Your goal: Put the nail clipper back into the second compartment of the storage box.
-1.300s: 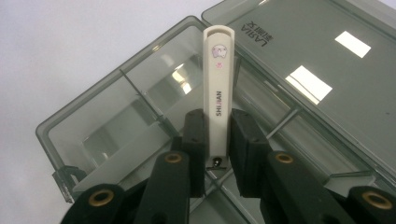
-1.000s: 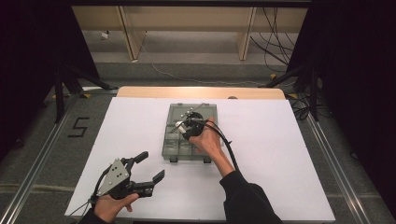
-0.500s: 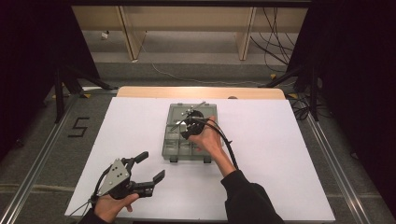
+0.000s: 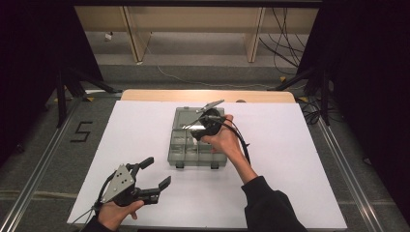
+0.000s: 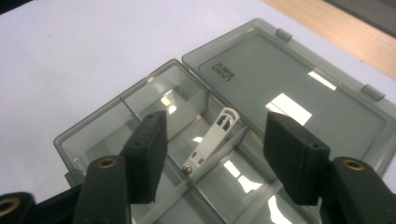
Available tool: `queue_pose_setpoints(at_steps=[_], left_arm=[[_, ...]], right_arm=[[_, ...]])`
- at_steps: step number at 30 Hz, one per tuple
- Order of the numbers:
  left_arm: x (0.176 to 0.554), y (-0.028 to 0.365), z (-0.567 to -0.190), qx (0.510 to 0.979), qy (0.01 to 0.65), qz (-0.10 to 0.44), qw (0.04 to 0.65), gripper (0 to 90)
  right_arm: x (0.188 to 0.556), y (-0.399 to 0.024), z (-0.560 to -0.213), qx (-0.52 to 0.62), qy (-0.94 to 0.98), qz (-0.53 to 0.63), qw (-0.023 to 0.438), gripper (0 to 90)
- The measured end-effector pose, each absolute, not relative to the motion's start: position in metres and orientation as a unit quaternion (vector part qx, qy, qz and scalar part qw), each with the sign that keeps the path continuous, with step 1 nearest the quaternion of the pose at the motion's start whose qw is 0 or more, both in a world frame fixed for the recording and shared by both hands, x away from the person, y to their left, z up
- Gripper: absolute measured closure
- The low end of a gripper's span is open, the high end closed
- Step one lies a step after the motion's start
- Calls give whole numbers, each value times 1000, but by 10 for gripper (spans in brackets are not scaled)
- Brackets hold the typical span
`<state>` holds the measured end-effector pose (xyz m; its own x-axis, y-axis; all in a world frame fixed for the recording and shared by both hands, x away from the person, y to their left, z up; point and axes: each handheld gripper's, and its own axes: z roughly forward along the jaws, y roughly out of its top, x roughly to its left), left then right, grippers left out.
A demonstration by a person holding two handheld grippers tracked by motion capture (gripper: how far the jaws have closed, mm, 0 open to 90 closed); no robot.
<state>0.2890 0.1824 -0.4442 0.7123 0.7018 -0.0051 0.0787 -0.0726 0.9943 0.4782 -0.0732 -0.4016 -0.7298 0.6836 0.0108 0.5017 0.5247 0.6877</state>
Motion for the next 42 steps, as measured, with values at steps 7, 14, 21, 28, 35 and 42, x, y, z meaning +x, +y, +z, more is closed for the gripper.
queue_pose_setpoints(at_steps=[7,14,21,28,35,42], left_arm=[[288,182,-445,686,289,245,621,166],[286,181,-445,687,297,237,620,166],[287,181,-445,685,296,239,621,166],[288,182,-445,686,288,249,621,166],[289,181,-445,683,285,246,626,166],[288,182,-444,686,286,250,620,165]], right_arm=[[466,-82,-386,328,861,363,141,348],[447,-87,-376,304,861,377,153,292],[428,-95,-367,285,853,405,163,269],[415,-105,-366,269,844,430,172,265],[410,-115,-372,270,837,445,169,243],[405,-121,-375,271,832,456,164,177]])
